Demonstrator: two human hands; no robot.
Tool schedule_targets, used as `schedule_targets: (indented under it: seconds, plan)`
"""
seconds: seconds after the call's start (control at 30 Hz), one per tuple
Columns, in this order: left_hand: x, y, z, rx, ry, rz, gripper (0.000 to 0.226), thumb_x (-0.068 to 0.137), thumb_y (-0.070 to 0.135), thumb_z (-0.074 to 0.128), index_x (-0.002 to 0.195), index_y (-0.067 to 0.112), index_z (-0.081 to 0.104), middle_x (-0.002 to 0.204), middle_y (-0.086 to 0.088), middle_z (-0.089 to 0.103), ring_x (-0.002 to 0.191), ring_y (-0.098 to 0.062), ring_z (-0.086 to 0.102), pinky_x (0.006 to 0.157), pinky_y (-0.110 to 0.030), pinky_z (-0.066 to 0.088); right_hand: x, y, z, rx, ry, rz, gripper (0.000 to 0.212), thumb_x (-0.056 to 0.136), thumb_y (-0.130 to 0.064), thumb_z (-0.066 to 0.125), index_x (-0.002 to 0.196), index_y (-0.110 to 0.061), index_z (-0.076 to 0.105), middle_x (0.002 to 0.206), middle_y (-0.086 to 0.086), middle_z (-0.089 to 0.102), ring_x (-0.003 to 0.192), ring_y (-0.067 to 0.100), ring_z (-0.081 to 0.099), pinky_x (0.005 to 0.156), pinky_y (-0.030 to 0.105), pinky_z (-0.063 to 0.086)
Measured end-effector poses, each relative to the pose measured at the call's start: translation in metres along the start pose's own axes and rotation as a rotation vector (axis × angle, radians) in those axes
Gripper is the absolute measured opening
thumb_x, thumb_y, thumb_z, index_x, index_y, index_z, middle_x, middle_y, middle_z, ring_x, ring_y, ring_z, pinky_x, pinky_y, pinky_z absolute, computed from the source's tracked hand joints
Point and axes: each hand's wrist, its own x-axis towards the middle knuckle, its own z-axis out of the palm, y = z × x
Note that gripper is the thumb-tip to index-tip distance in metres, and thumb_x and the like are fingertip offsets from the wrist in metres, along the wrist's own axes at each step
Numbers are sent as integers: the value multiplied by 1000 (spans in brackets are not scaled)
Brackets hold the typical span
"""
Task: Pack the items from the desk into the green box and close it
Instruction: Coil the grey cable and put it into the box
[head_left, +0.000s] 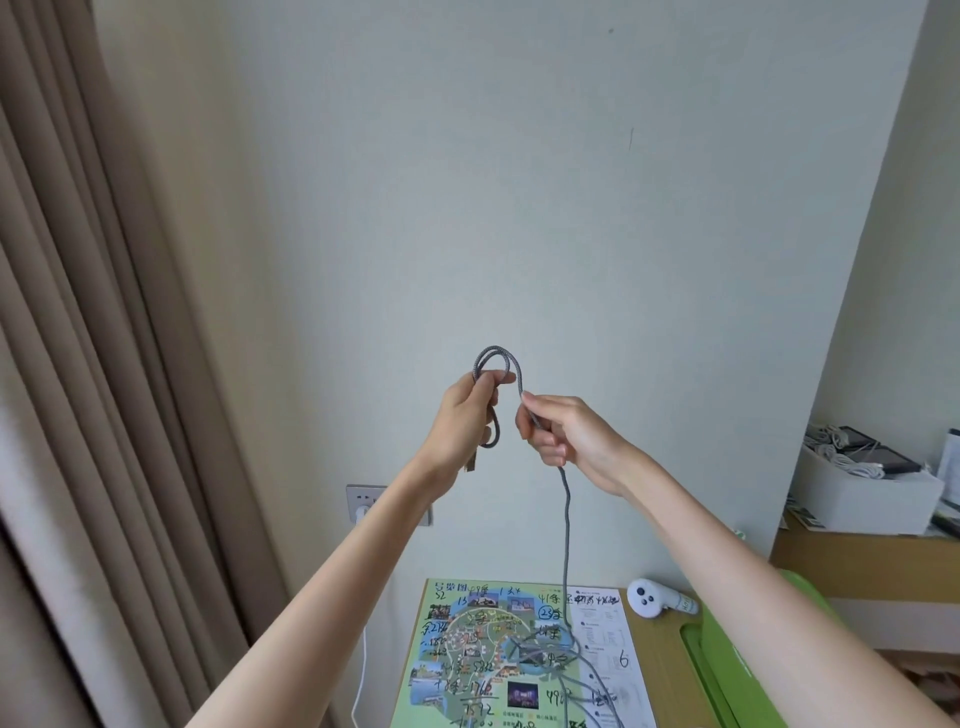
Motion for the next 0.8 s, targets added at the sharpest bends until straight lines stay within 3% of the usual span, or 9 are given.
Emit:
schedule_targets:
  seconds: [0.13, 0.27, 0.37, 0.5, 0.57, 0.67, 0.8]
  plan:
    - [-1, 3, 6, -14, -51, -16, 26, 97, 23, 42, 99, 19, 68, 66, 8, 33, 43, -5, 29, 43, -22, 23, 1, -1, 3, -19, -13, 19, 45, 98, -37, 45, 60, -14, 51, 55, 0, 29, 47, 15, 22, 48, 25, 18]
    - [-3, 6, 13, 140, -8, 0, 20, 96, 30, 48, 88, 20, 62, 52, 17, 39, 42, -1, 35, 37, -14, 26, 1, 0, 3, -48, -1, 30, 46, 96, -37, 46, 55, -17, 50, 55, 3, 29, 46, 16, 23, 50, 28, 18]
    - [-2, 5, 14, 212, 10, 20, 22, 97, 33, 46, 79, 22, 53, 63, 12, 42, 54, -5, 39, 37, -12, 26, 0, 2, 4, -93, -23, 35, 44, 97, -42, 47, 64, -13, 52, 55, 1, 32, 48, 17, 26, 49, 27, 23]
    - [2, 7, 12, 188, 21, -70, 23, 100, 29, 39, 81, 20, 47, 81, 4, 46, 73, -14, 43, 60, -24, 36, 0, 4, 2, -136, -27, 40, 43, 95, -45, 52, 65, -14, 56, 53, -1, 38, 48, 16, 33, 50, 23, 31]
    - [5, 8, 6, 64, 23, -132, 23, 100, 24, 39, 80, 16, 46, 83, 0, 50, 76, -14, 48, 67, -24, 43, 0, 5, 0, -143, -6, 37, 40, 94, -43, 55, 66, -15, 58, 52, -2, 39, 48, 15, 35, 53, 24, 35]
    - [7, 9, -5, -290, 21, -226, 27, 101, 16, 38, 76, 12, 47, 71, -2, 50, 67, -15, 52, 53, -20, 48, 1, 6, -4, -160, 11, 31, 38, 92, -42, 60, 67, -14, 60, 52, -3, 39, 49, 15, 36, 57, 24, 37]
    - [9, 12, -18, -420, 102, -267, 29, 99, 10, 33, 71, 16, 39, 67, 0, 36, 53, -13, 32, 50, -21, 29, 2, 9, -7, -210, -1, 58, 40, 86, -47, 65, 63, -15, 58, 51, -5, 35, 49, 15, 32, 56, 23, 34]
